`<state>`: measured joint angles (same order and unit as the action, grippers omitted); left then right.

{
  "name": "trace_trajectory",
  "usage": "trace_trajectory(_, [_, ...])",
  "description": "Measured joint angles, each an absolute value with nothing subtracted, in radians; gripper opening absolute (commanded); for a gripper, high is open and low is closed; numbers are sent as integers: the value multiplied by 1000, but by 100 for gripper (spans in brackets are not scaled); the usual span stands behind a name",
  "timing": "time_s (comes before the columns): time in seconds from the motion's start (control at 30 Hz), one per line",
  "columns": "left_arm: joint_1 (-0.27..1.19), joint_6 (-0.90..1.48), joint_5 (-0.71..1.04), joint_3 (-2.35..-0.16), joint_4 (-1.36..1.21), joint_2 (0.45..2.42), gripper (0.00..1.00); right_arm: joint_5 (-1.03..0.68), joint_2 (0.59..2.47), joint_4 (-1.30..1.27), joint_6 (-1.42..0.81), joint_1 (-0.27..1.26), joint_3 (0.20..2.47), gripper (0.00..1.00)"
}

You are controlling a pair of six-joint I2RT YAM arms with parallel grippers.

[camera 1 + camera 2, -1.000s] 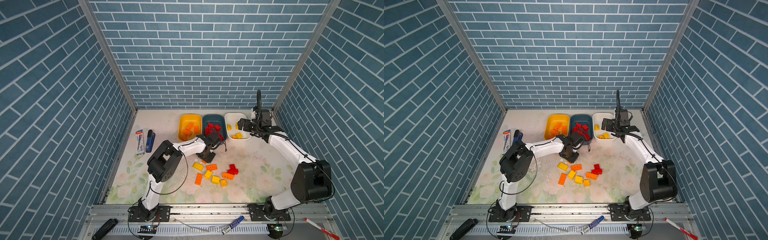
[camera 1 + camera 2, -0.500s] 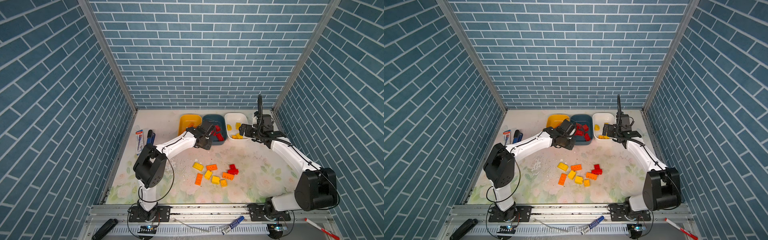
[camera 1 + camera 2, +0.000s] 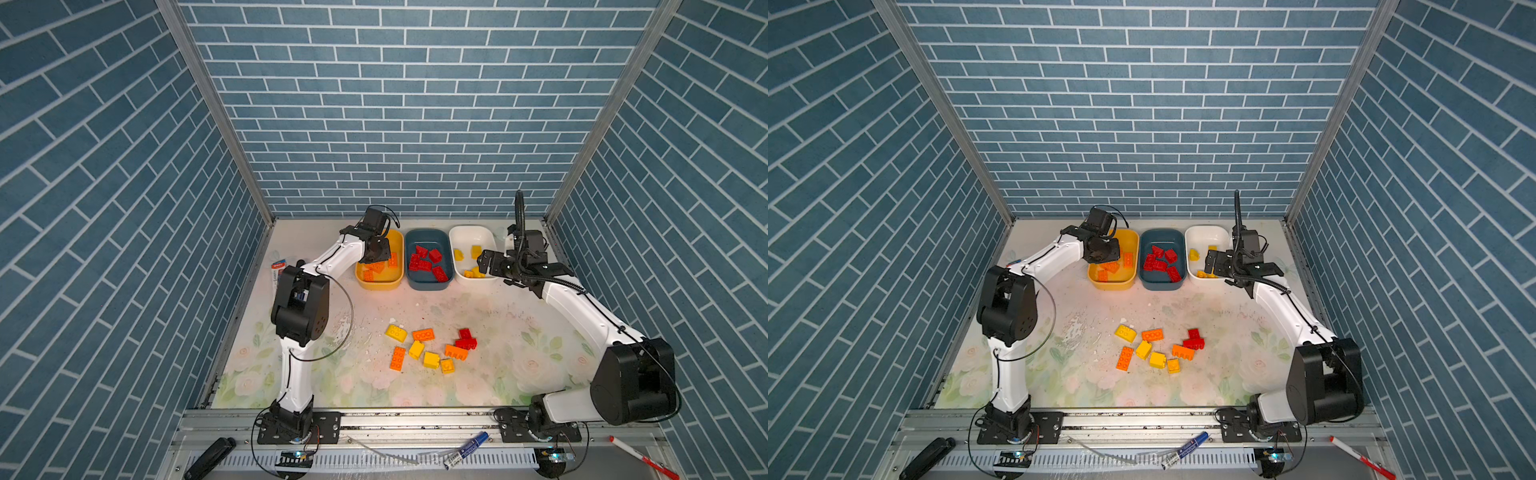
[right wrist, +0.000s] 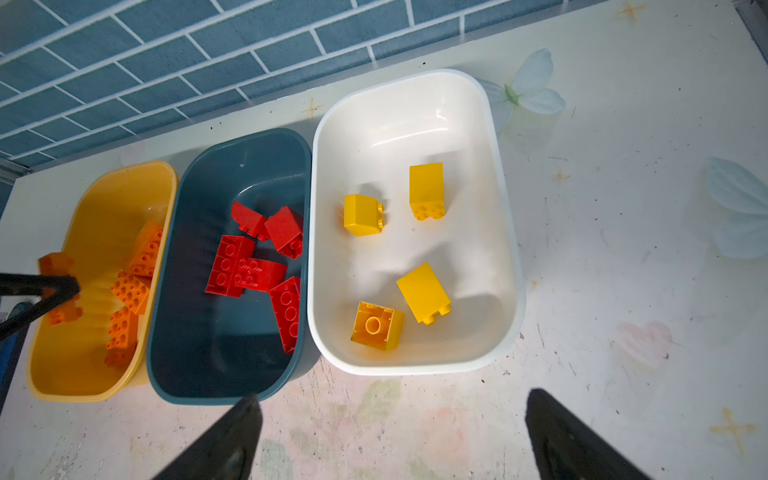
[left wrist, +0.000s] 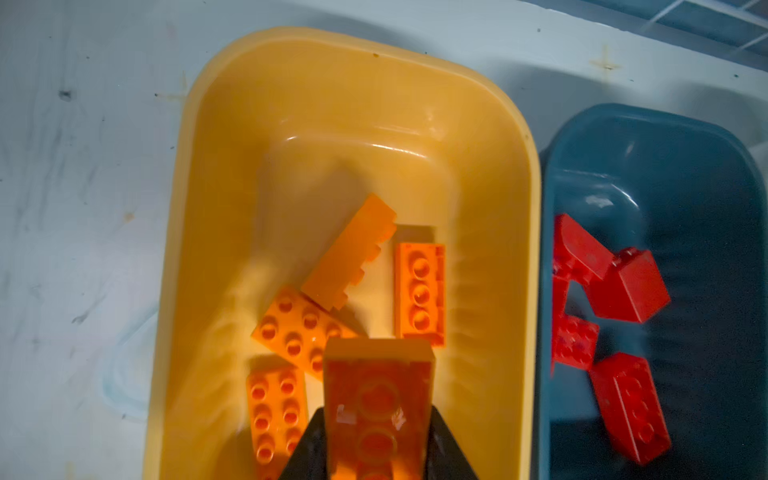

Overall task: Sort the legos into containers by color
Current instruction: 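Drop the orange brick into the yellow tub while the right gripper lowers to the pile, then grasp a red brick from the pile with the right gripper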

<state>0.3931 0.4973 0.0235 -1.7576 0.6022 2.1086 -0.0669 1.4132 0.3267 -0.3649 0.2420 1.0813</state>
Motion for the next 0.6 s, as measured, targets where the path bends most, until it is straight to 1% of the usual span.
trace_trajectory(0.03, [392, 503, 25, -1790, 615, 2143, 44, -75, 1412, 328, -360, 245, 1081, 99])
trace_trajectory(0.13, [393, 521, 39, -1848, 640, 2197, 65, -97, 1412, 333, -348, 258, 1081, 99])
trace_trajectory(0.27, [394, 534, 79, -1864, 646, 2198, 82, -176, 1412, 337, -305, 284, 1080, 99])
trace_trajectory(0.37, [395, 540, 108, -1860, 632, 2186, 88, -235, 1416, 342, -242, 328, 1079, 99])
trace_trajectory(0.6, [395, 540, 189, -1736, 539, 2074, 95, -297, 1474, 389, -41, 508, 1074, 99])
